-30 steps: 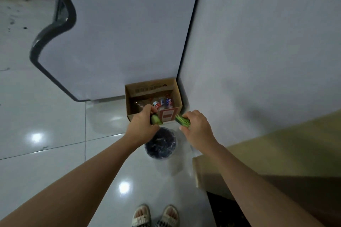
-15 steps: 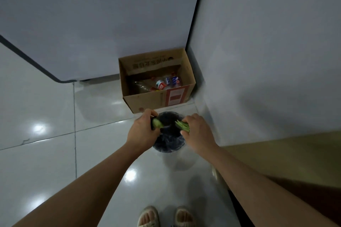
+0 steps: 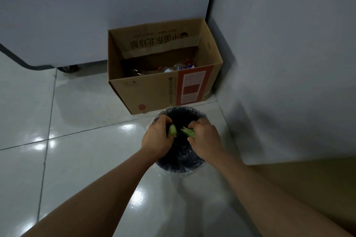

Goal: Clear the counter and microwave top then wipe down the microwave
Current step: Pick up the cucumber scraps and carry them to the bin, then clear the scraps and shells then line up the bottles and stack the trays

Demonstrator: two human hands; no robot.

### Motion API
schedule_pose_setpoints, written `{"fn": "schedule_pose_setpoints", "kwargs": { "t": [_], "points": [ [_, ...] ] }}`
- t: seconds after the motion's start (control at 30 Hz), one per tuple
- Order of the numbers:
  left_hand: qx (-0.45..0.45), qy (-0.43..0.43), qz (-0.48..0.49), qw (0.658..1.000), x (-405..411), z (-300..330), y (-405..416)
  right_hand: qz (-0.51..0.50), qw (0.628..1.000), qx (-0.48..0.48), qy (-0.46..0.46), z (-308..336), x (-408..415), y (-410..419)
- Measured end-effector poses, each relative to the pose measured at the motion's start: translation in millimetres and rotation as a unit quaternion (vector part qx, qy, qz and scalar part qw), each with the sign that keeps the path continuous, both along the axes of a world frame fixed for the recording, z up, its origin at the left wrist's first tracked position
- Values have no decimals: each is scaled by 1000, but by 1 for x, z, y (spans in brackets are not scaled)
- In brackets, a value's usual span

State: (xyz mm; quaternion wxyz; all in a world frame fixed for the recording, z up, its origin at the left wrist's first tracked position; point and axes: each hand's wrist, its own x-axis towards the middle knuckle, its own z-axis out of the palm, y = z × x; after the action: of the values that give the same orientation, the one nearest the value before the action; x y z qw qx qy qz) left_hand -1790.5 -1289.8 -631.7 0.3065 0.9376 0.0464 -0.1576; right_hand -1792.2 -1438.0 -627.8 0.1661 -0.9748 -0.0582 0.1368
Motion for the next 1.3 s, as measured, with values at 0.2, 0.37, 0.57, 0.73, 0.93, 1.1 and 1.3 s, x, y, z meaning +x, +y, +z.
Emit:
{"fn": "schedule_pose_setpoints", "kwargs": {
  "t": [0.2,0.37,0.57,0.73,0.93,1.1,1.3],
  "points": [
    [24,-4,-6,1000,9,-47,-4,12,999,-33,2,-49,9,-1],
    [47,-1,-9,999,12,-49,-4,13,1000,-17,-4,-57,7,-2],
    [63,28,-14,998,0,1,0,33,998,-22,50,-7,-5,-7],
    [75,44,-21,996,-5,86,5,47,993,-42,101,76,-11,-6],
    [91,37,-30,995,-12,211,12,71,991,-56,96,202,-13,-2],
    [114,17,-24,993,-16,318,23,101,991,-53,64,309,-13,6],
    [149,-14,-1,989,-28,430,38,135,990,-20,28,426,-15,22]
  ]
}}
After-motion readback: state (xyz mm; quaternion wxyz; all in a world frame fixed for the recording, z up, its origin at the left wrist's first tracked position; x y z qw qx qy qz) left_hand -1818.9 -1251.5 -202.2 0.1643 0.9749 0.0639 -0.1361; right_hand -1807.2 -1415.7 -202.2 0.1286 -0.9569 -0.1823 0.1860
